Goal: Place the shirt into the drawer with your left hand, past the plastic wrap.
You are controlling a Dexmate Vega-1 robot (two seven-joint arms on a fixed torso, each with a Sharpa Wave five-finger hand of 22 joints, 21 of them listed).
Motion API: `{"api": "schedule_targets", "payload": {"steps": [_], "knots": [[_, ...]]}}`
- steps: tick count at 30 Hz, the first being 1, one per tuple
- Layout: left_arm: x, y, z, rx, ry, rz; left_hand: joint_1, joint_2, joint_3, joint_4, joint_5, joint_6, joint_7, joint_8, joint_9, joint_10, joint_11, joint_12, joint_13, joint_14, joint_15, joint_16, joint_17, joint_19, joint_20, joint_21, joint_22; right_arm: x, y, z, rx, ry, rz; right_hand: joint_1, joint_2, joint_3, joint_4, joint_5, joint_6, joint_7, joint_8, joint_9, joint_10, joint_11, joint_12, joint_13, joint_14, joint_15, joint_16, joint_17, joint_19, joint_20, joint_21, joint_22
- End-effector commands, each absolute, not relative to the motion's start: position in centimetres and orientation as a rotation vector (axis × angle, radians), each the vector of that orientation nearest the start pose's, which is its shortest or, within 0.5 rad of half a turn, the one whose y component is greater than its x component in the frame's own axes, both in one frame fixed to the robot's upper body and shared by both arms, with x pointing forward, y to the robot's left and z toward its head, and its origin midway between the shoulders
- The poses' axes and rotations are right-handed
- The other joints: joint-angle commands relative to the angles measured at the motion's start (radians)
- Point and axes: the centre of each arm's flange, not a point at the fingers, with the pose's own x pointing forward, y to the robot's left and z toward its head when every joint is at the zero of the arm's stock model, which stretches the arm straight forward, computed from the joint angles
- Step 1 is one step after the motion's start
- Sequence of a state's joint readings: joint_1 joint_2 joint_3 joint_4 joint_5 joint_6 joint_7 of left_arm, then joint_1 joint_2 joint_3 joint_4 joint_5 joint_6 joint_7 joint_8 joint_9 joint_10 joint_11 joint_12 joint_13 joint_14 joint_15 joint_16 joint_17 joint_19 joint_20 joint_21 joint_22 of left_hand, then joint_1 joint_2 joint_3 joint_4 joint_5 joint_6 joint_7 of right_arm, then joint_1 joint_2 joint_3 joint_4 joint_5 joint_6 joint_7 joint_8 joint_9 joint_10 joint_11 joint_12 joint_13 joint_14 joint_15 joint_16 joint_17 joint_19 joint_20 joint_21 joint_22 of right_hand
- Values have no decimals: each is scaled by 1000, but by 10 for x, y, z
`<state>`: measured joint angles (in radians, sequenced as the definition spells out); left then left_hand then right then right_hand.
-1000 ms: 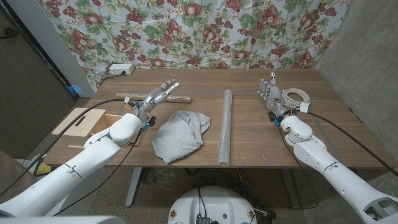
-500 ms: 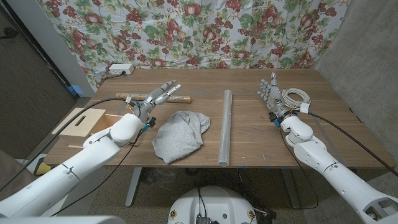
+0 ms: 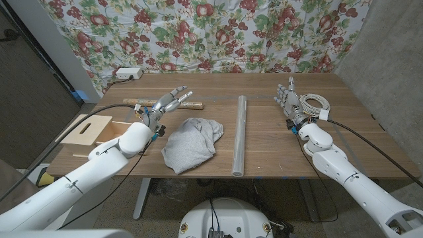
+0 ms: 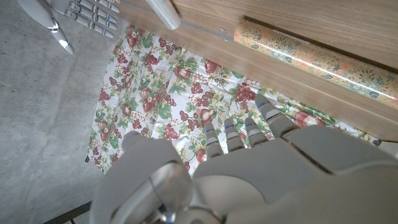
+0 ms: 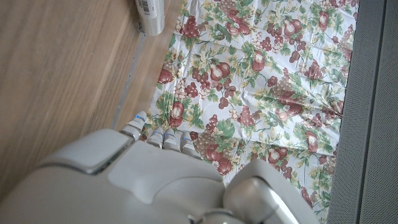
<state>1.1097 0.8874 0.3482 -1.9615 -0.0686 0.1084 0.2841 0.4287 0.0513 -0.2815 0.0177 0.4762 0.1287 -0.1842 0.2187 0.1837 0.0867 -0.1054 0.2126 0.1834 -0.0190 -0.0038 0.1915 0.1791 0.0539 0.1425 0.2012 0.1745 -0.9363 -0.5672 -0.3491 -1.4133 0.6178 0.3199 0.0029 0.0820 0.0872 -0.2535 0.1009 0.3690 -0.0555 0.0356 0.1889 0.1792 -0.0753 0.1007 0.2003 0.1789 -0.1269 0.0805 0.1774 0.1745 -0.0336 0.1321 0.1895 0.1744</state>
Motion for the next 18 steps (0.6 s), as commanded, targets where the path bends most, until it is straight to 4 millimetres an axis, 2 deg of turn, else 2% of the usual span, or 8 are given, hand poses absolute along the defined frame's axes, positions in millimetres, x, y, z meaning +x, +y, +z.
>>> {"api": "schedule_targets", "payload": {"steps": [1,12,18], "knots": [[535,266,-16,826,-650,21,12,-1,0,-6,-4,11,-6,8,4,5,-4,4,5,5,-5,4,3,7,6,3,5,625,-293,-38,-7,-629,205,9,-2,-1,-2,-6,3,5,4,5,1,13,7,6,-3,0,6,4,1,-2,3,3],[532,264,-21,845,-706,56,26,1,5,-14,-3,41,-5,12,4,27,-7,8,5,-23,-9,-5,3,-2,-2,-2,5,624,-293,-36,-11,-634,203,9,-2,0,-2,-7,5,6,4,5,2,13,8,6,-2,-1,6,4,1,-2,3,3],[531,269,-23,866,-747,36,36,2,7,-19,-1,5,-18,-6,4,21,-9,2,5,-32,-16,-6,3,3,-9,-1,5,624,-294,-36,-4,-633,202,9,-1,0,-2,-8,5,6,4,5,2,13,8,6,-3,-1,6,4,1,-1,3,3]]}}
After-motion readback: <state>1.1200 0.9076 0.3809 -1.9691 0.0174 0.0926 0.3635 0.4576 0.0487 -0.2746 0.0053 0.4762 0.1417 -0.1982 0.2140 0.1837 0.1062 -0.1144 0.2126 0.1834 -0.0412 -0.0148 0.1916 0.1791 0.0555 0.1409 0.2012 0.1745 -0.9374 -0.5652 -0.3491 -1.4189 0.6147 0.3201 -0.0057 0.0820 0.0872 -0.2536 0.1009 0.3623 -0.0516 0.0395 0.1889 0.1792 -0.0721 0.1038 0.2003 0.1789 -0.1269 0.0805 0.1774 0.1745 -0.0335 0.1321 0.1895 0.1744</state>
